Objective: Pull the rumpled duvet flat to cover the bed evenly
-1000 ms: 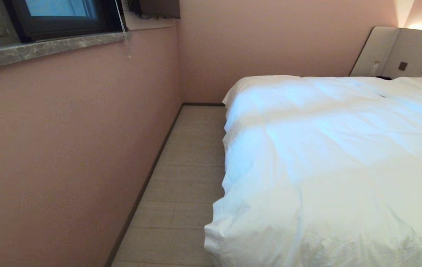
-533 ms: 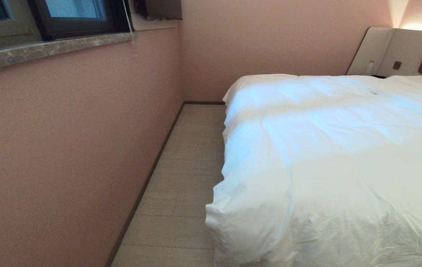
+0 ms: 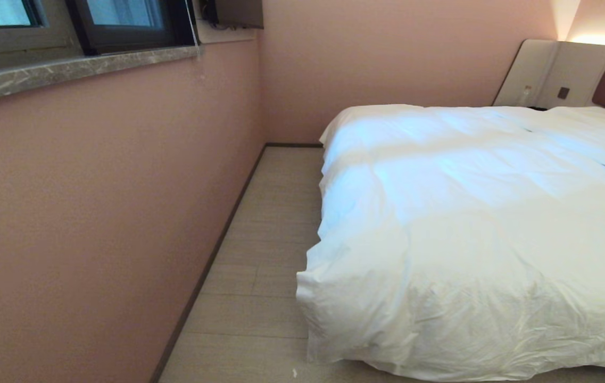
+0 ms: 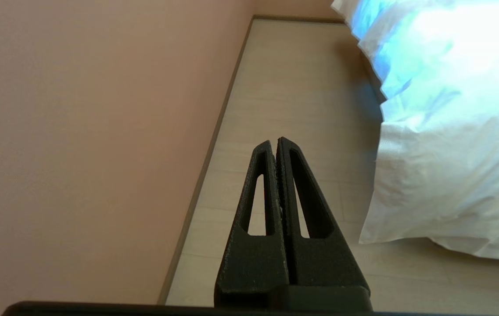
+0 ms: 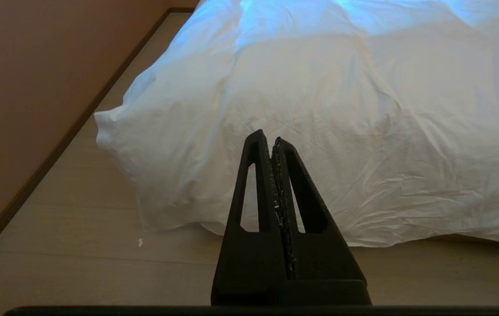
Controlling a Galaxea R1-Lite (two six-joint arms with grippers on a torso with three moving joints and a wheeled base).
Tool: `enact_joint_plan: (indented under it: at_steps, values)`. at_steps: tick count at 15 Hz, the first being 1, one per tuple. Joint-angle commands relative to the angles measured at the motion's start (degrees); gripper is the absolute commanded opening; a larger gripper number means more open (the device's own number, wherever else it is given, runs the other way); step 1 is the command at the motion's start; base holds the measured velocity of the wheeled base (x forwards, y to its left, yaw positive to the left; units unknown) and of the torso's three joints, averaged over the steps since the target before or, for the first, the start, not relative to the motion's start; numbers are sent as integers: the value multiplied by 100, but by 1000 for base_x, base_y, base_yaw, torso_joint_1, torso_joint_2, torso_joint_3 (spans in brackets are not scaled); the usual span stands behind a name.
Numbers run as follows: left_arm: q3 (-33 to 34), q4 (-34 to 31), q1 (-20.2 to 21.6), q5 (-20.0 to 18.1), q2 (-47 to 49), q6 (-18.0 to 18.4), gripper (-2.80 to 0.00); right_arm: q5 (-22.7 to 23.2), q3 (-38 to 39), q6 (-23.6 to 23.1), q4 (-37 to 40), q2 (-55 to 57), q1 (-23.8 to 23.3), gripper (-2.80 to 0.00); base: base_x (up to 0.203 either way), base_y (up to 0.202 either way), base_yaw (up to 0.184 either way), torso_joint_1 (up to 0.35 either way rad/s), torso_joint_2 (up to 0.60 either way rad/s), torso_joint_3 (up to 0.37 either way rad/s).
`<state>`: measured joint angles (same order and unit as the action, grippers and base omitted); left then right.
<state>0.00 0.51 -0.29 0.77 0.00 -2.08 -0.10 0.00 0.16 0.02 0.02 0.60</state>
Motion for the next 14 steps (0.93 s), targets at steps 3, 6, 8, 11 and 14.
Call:
enact_joint_plan:
  at_steps: [3, 6, 8, 11, 14]
  values:
    - [0, 2, 3, 2, 0, -10, -280, 1, 0, 2, -2, -2, 2, -280, 0, 0, 0, 0, 0, 0]
    - [0, 2, 3, 2, 0, -11, -280, 1, 0, 2, -2, -2, 2, -280, 0, 0, 0, 0, 0, 0]
    - [0, 2, -5, 2, 0, -11, -280, 1, 0, 2, -2, -2, 2, -280, 0, 0, 0, 0, 0, 0]
    - [0, 2, 3, 2, 0, -11, -280, 1, 0, 11, -2, -2, 2, -280, 0, 0, 0, 0, 0, 0]
    - [0, 2, 3, 2, 0, -11, -280, 1, 0, 11, -2, -2, 2, -280, 0, 0, 0, 0, 0, 0]
